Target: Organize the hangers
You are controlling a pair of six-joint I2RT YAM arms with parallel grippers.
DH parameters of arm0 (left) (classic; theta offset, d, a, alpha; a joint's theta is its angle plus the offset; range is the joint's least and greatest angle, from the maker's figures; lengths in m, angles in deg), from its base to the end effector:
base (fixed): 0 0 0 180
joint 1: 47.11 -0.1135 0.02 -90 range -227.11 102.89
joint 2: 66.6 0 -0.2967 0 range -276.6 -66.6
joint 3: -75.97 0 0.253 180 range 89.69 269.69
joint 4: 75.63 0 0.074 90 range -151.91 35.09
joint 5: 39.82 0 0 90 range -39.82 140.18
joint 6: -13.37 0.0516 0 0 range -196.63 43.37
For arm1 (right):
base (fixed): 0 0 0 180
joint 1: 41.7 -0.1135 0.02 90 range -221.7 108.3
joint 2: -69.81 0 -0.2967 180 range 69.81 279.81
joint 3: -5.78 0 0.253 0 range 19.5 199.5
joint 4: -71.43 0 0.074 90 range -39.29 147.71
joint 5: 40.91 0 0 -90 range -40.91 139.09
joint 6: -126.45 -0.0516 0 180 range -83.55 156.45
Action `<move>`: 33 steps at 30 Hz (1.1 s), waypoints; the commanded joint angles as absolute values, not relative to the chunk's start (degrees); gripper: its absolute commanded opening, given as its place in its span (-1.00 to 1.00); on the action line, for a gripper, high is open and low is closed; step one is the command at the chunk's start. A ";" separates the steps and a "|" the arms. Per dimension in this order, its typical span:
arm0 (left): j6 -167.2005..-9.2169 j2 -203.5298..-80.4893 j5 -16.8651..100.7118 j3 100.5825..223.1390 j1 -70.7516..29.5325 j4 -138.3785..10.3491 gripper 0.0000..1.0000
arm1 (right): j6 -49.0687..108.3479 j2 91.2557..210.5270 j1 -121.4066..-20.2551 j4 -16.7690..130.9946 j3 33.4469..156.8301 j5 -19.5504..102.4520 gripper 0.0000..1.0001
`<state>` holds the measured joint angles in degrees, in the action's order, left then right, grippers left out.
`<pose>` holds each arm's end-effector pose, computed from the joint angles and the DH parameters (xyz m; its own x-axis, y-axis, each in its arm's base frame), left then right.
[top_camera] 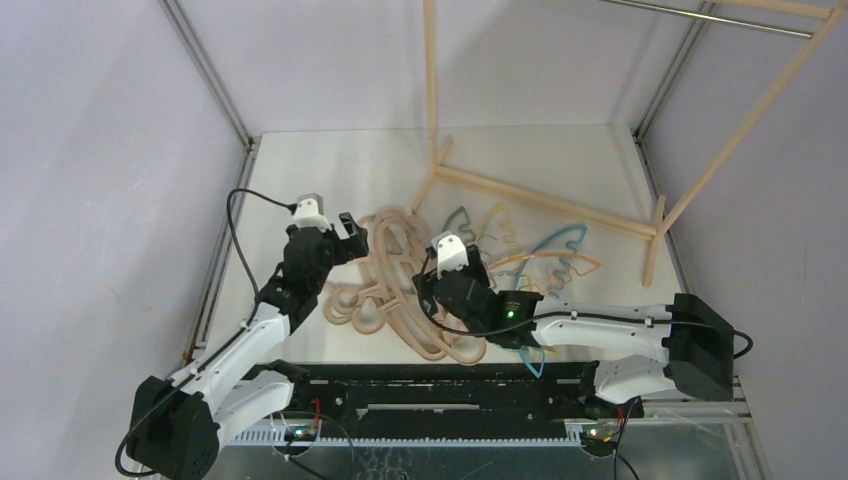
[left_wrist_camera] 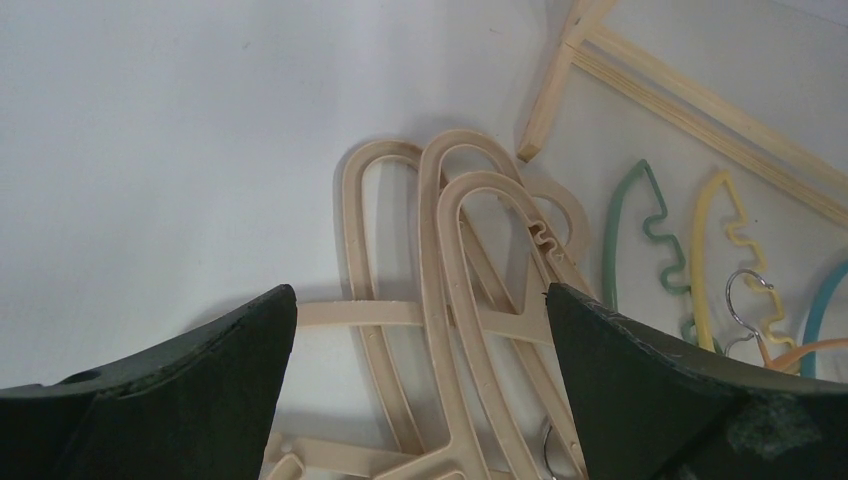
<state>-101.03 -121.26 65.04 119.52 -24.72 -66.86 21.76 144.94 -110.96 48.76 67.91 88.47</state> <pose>0.2021 -0.0689 0.2647 -0.3463 -0.2892 -0.8924 0.0023 0.9510 -0.3091 0.1308 0.2530 0.2769 -0.3368 -0.3359 -0.8797 -0.4703 0.8693 -0.1519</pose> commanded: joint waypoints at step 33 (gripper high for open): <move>-103.88 -117.34 77.79 119.39 -25.85 -65.00 0.99 | 18.81 164.98 -115.45 53.19 72.73 74.02 0.27</move>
